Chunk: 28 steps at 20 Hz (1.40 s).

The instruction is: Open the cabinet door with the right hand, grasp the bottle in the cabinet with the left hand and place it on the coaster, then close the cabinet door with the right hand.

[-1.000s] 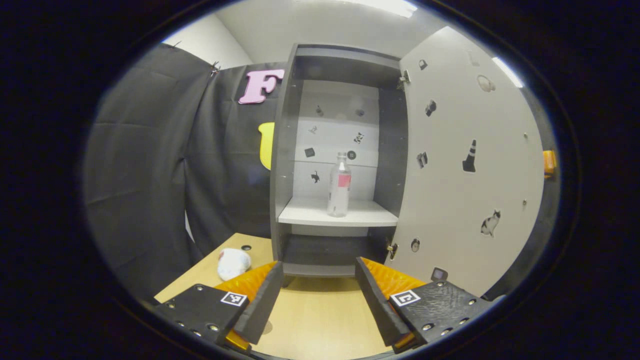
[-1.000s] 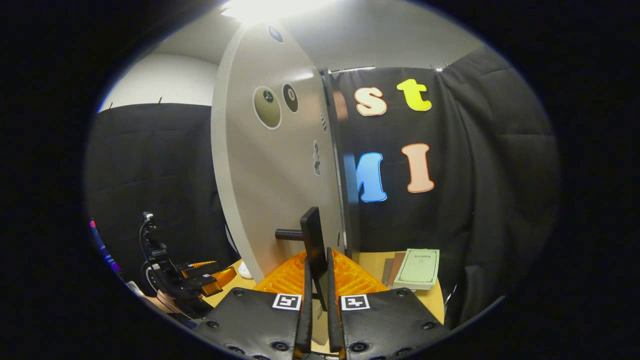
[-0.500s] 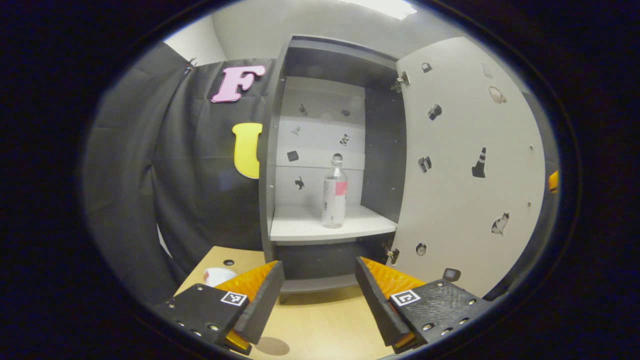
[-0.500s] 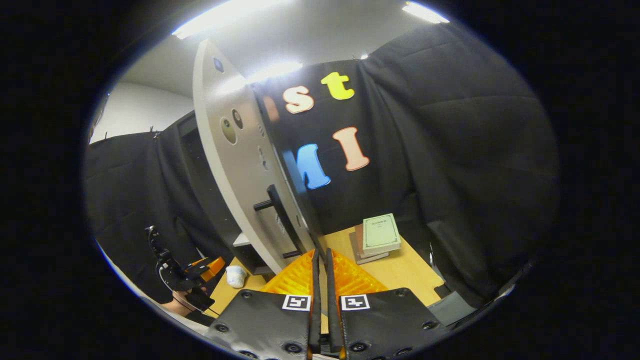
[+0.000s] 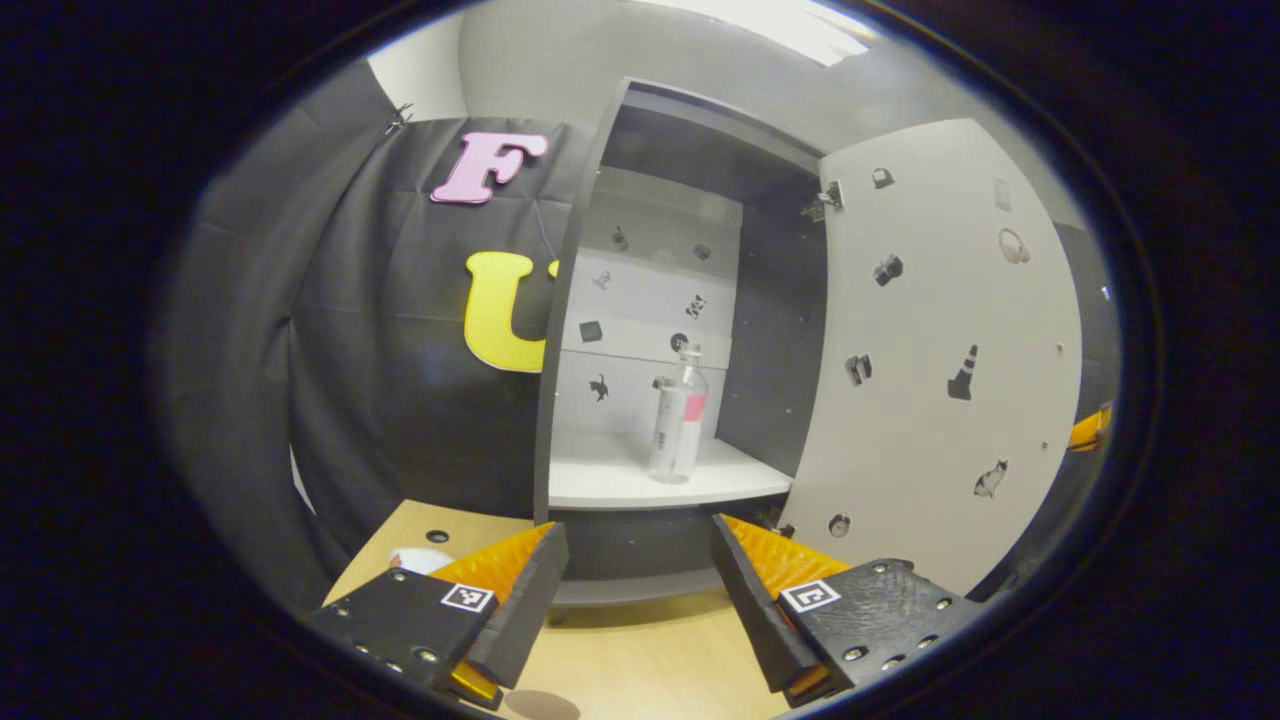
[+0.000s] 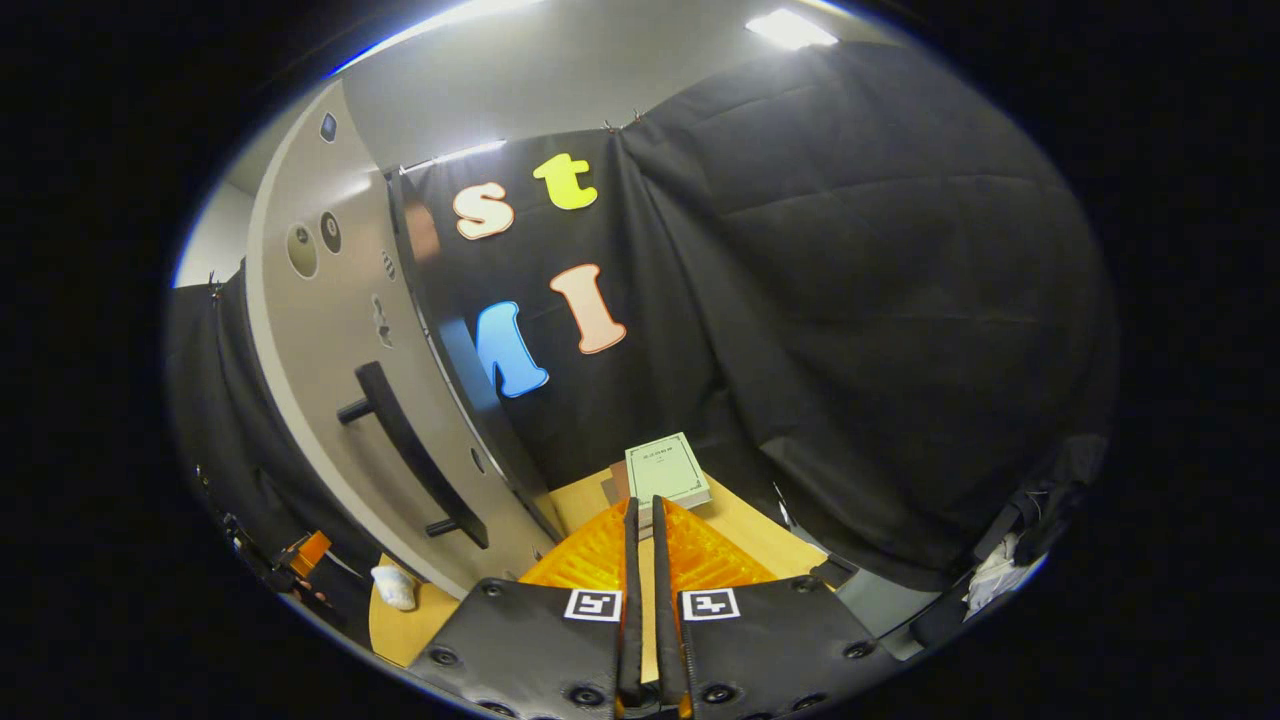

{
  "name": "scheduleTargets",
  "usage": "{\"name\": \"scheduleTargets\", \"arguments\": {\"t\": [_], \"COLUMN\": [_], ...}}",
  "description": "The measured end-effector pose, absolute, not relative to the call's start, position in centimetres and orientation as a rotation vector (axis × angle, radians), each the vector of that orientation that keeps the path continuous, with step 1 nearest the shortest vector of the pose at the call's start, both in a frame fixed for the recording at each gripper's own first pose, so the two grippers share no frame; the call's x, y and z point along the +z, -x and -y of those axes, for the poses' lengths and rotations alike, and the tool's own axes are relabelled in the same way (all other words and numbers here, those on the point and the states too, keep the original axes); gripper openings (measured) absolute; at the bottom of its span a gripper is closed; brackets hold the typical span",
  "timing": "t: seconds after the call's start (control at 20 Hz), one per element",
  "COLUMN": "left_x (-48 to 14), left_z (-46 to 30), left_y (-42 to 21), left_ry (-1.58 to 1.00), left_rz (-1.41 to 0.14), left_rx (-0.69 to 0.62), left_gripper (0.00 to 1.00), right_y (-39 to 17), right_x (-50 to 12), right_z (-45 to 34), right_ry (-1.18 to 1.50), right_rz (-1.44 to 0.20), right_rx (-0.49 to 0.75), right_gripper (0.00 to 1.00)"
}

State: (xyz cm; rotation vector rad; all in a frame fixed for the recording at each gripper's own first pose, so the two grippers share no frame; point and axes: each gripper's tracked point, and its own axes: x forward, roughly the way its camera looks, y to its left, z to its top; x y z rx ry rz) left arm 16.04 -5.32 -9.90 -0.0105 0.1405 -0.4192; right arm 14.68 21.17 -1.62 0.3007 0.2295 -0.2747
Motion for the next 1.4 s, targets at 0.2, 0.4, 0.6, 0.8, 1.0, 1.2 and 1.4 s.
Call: {"name": "scheduleTargets", "arguments": {"t": [0.2,0.4,0.6,0.8,1.0,1.2,1.4], "left_x": [-8.1,-6.1,-4.5,-3.8,-4.2,-5.4,-6.8], "left_z": [5.6,8.0,10.2,13.7,15.8,17.8,18.9], "left_y": [-18.2,-20.9,-23.9,-27.4,-30.5,-33.4,-35.9], "left_ry": [0.014,-0.016,-0.029,-0.020,-0.028,-0.003,0.007], "left_rz": [-0.101,-0.064,-0.038,-0.020,-0.024,-0.046,-0.058], "left_rx": [-0.381,-0.356,-0.314,-0.345,-0.367,-0.403,-0.404], "left_gripper": [0.88,0.88,0.87,0.87,0.88,0.88,0.89], "right_y": [-19.5,-24.3,-27.6,-29.8,-31.2,-32.6,-33.2], "right_x": [-1.4,-1.3,-2.7,-4.8,-5.3,-5.7,-6.9], "right_z": [-19.4,-18.2,-17.9,-17.4,-16.3,-15.3,-14.3], "right_ry": [-0.260,-0.208,-0.195,-0.233,-0.208,-0.172,-0.160], "right_rz": [-0.213,-0.211,-0.236,-0.276,-0.279,-0.272,-0.304], "right_rx": [-0.243,-0.192,-0.156,-0.161,-0.158,-0.174,-0.190], "right_gripper": [0.08,0.10,0.22,0.29,0.65,0.82,0.98]}}
